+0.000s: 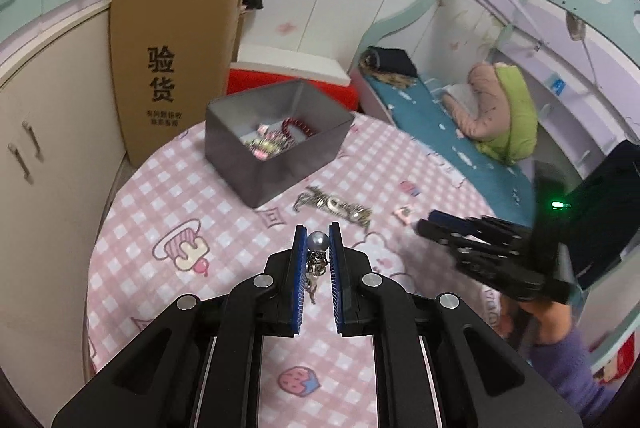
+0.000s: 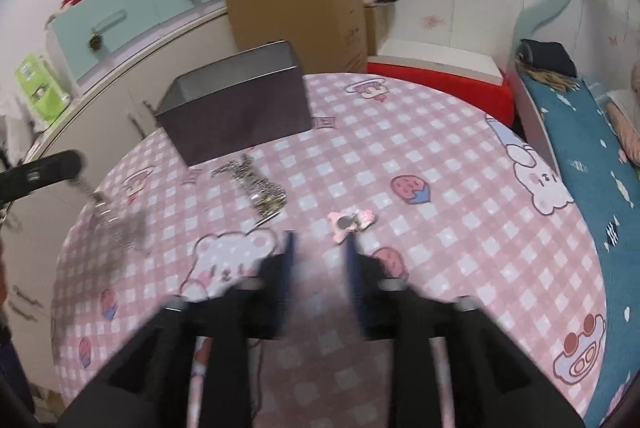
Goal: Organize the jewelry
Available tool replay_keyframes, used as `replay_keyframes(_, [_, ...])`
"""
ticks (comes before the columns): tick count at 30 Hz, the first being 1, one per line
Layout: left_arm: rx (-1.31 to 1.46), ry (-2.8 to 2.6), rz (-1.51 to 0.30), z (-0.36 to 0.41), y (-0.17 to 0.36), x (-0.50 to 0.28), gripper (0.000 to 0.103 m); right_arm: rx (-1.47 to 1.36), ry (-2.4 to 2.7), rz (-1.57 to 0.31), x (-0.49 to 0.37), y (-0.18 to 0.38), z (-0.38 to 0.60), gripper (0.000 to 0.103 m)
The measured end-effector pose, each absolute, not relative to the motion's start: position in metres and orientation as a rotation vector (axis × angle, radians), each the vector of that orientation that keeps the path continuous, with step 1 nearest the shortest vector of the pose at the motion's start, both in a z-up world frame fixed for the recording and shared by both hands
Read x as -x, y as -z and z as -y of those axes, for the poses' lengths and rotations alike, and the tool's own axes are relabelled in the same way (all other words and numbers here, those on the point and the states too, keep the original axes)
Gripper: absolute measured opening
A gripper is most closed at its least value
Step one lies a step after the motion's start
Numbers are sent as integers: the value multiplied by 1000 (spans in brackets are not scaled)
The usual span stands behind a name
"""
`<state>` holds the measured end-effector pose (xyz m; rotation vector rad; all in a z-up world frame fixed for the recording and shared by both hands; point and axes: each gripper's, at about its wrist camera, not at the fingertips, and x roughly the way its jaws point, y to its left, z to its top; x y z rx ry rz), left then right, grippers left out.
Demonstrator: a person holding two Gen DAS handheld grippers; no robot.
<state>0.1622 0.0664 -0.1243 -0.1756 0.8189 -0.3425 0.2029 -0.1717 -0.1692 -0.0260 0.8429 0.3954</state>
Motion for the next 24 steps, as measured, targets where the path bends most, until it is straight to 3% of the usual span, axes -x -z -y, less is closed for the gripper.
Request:
replay_keyframes(10, [176, 391, -790, -61, 101, -165, 12, 60, -350, -883, -234, 190, 159, 36])
replay_keyframes(12, [171, 397, -786, -59, 98, -166, 12, 63, -337, -882, -234, 191, 160, 19])
replay_keyframes(14, [168, 404, -782, -57, 94, -168, 12, 55, -332, -885, -236, 191, 165, 15])
replay_keyframes(24, [137, 478, -732, -48, 56, -180, 12, 1, -347, -854, -224, 167, 180, 14])
